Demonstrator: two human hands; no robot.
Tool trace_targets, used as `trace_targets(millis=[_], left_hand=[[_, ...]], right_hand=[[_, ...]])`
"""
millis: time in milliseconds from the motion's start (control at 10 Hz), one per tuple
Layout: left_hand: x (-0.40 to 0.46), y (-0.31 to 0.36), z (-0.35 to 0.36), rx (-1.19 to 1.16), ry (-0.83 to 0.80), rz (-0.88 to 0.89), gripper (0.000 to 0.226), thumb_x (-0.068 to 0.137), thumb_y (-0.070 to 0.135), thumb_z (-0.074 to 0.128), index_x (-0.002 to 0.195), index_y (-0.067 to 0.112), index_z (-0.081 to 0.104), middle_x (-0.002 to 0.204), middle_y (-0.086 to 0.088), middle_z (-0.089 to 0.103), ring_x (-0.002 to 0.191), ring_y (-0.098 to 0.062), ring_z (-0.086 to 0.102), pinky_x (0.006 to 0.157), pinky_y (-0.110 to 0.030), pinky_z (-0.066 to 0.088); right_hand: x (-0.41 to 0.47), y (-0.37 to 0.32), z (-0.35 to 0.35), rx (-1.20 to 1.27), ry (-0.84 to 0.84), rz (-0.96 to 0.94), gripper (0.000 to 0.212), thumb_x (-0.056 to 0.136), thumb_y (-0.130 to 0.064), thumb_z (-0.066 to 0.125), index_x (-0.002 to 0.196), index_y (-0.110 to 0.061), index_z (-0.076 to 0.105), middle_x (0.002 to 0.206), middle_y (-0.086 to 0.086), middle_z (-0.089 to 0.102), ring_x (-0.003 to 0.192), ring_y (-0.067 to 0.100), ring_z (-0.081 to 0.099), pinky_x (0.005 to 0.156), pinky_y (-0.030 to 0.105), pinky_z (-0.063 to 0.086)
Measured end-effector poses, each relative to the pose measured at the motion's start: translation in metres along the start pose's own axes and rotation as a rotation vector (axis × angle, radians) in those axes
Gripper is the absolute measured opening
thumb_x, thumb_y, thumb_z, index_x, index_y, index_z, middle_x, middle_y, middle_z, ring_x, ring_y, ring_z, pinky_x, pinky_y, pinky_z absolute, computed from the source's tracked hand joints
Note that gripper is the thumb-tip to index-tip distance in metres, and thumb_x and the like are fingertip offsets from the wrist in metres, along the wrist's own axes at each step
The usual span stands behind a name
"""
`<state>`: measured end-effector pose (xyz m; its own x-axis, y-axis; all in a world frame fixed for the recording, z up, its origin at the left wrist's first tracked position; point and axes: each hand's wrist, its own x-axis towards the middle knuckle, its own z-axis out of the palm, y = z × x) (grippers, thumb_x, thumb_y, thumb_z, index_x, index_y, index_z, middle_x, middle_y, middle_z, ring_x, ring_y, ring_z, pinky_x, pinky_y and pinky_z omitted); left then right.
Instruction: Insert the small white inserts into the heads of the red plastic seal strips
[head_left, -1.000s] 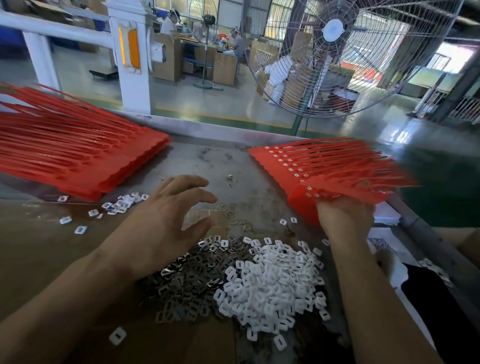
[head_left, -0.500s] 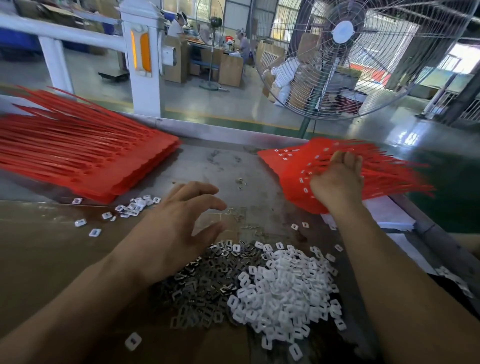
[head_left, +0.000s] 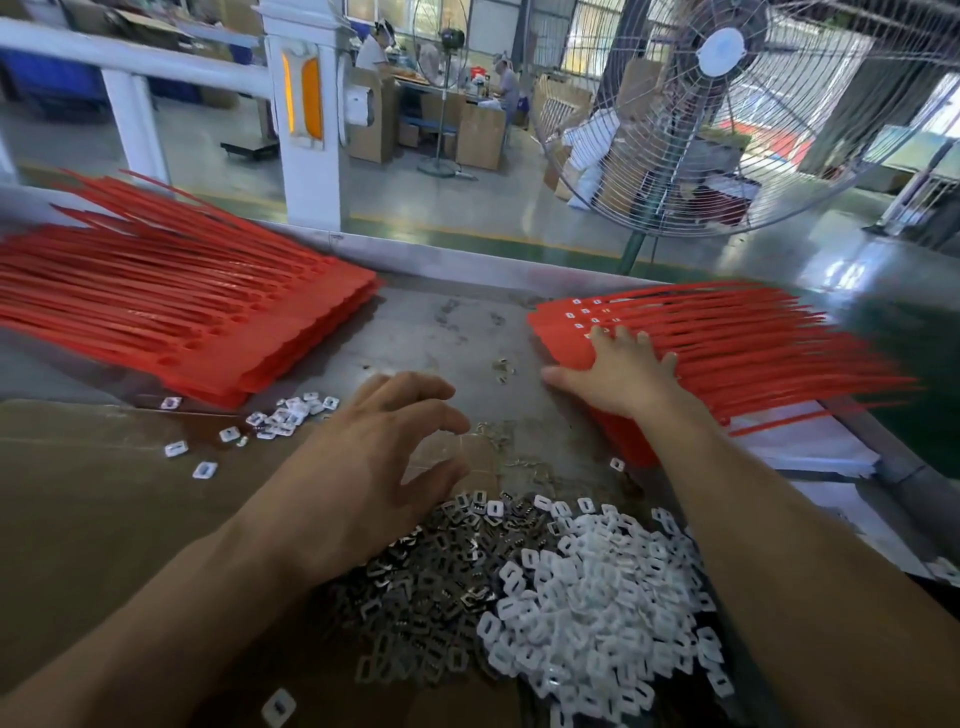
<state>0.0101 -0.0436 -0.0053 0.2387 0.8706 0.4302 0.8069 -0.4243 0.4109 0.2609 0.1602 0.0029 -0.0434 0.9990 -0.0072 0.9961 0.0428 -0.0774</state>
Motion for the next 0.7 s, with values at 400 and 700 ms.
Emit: trace_targets(millis=[400, 700], left_hand=[[0.0, -0.006, 0.001, -0.014, -0.017, -0.004, 0.037, 0.091, 0.059, 0.054, 0.122, 0.041, 0.062, 0.137, 0.023, 0.046, 0.13, 0.0, 0.041, 0.101, -0.041, 0.049], [-0.001, -0.005, 0.001, -0.011, -0.053, -0.031, 0.036, 0.091, 0.059, 0.053, 0.122, 0.04, 0.062, 0.134, 0.022, 0.048, 0.129, -0.002, 0.043, 0.1, -0.04, 0.049]], right_hand=[[-0.01, -0.006, 0.003, -0.147, 0.082, -0.056, 0.056, 0.105, -0.05, 0.039, 0.151, -0.019, 0.041, 0.162, 0.014, 0.033, 0.152, 0.037, 0.024, 0.121, 0.06, 0.02], [-0.065, -0.026, 0.002, 0.026, 0.267, -0.374, 0.042, 0.102, -0.043, 0.056, 0.126, -0.012, 0.069, 0.13, 0.01, 0.068, 0.127, 0.032, 0.056, 0.111, 0.045, 0.04]])
